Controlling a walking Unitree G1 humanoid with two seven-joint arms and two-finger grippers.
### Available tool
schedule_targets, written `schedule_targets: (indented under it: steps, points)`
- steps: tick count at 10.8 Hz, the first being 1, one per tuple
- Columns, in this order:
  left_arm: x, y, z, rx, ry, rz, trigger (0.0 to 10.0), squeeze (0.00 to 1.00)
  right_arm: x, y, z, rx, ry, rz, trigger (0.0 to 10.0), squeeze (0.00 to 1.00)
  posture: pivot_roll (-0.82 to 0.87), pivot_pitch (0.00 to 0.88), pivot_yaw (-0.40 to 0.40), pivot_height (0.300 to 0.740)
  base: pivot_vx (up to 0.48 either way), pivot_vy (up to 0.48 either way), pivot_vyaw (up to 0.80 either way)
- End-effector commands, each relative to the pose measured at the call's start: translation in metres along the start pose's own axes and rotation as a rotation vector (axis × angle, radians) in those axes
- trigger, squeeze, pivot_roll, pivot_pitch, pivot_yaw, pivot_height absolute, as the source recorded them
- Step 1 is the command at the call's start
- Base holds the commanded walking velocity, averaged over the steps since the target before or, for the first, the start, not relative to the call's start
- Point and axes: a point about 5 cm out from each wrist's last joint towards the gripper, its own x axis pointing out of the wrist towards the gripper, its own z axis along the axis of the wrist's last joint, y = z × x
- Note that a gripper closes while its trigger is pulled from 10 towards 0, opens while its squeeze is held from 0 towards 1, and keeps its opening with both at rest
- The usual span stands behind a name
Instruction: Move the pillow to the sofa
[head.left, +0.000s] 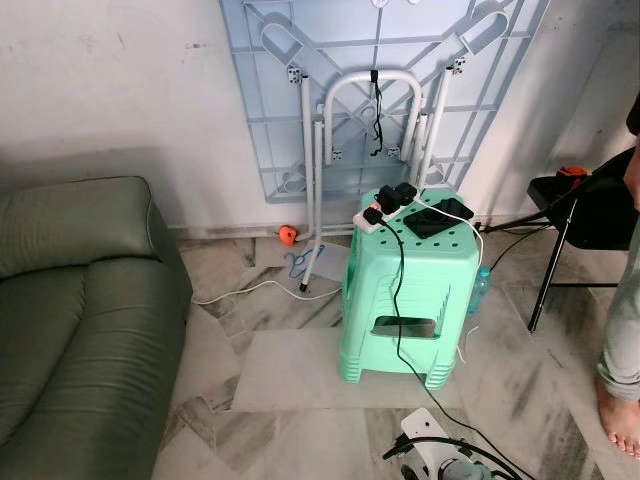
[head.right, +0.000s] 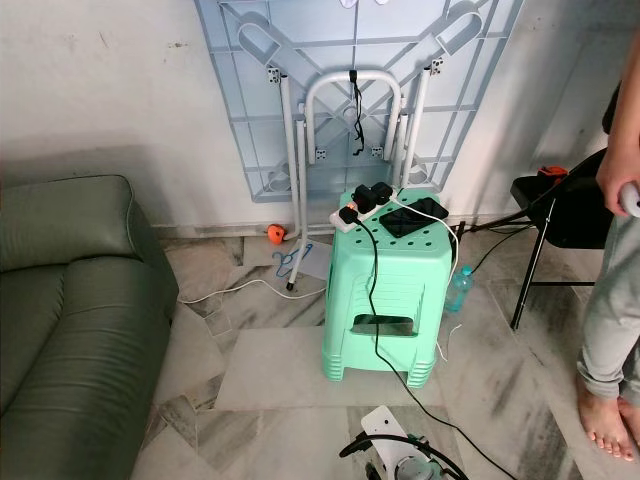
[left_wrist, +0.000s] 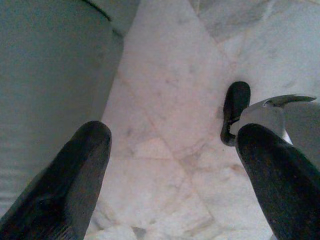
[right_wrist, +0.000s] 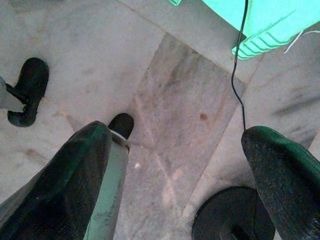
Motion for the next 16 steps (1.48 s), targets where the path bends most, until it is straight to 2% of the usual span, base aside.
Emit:
schedule_targets:
  steps: [1, 2, 3, 5, 6, 7, 9, 10, 11, 14, 16]
  points:
    - [-0.001, -0.067, 0.113, -0.01, -0.338, -0.064, 10.0, 0.0, -0.007, -0.04, 0.098, 0.24, -0.277, 0.011, 10.0, 0.0, -0.08, 0.0, 0.01, 0.74, 0.0, 0.0, 0.0]
    - [0.002, -0.046, 0.09, -0.056, -0.275, -0.027, 10.0, 0.0, -0.002, -0.02, 0.08, 0.184, -0.233, -0.003, 10.0, 0.0, -0.05, 0.0, 0.089, 0.74, 0.0, 0.0, 0.0]
    - [0.004, -0.038, 0.073, -0.1, -0.233, -0.038, 10.0, 0.0, -0.001, -0.014, 0.069, 0.194, -0.197, 0.019, 10.0, 0.0, -0.07, 0.0, 0.084, 0.74, 0.0, 0.0, 0.0]
    - [0.004, -0.038, 0.066, -0.135, -0.221, -0.025, 10.0, 0.0, -0.001, -0.018, 0.065, 0.165, -0.188, 0.021, 10.0, 0.0, -0.08, 0.004, 0.072, 0.74, 0.0, 0.0, 0.0]
    - [0.005, -0.045, 0.066, -0.159, -0.232, -0.044, 10.0, 0.0, -0.001, -0.021, 0.056, 0.211, -0.155, 0.029, 10.0, 0.0, -0.08, 0.01, 0.065, 0.74, 0.0, 0.0, 0.0]
    - [0.005, -0.048, 0.066, -0.152, -0.231, -0.058, 10.0, 0.0, -0.001, -0.02, 0.052, 0.192, -0.148, 0.044, 10.0, 0.0, -0.08, 0.015, 0.061, 0.74, 0.0, 0.0, 0.0]
    - [0.005, -0.048, 0.065, -0.139, -0.229, -0.046, 10.0, 0.0, -0.002, -0.027, 0.053, 0.135, -0.192, -0.052, 10.0, 0.0, -0.1, 0.036, 0.053, 0.74, 0.0, 0.0, 0.0]
    - [0.005, -0.049, 0.06, -0.138, -0.217, -0.051, 10.0, 0.0, -0.002, -0.028, 0.048, 0.194, -0.184, -0.042, 10.0, 0.0, -0.1, 0.04, 0.052, 0.74, 0.0, 0.0, 0.0]
    - [0.005, -0.05, 0.057, -0.141, -0.209, -0.05, 10.0, 0.0, -0.002, -0.031, 0.044, 0.195, -0.181, -0.034, 10.0, 0.0, -0.11, 0.041, 0.052, 0.74, 0.0, 0.0, 0.0]
    - [0.006, -0.05, 0.051, -0.168, -0.199, -0.032, 10.0, 0.0, -0.005, -0.047, 0.032, 0.111, -0.146, -0.096, 10.0, 0.0, -0.1, 0.043, 0.053, 0.74, 0.0, 0.0, 0.0]
    - [0.005, -0.044, 0.054, -0.165, -0.224, -0.003, 10.0, 0.0, -0.004, -0.04, 0.034, 0.135, -0.144, -0.042, 10.0, 0.0, -0.09, 0.039, 0.05, 0.74, 0.0, 0.0, 0.0]
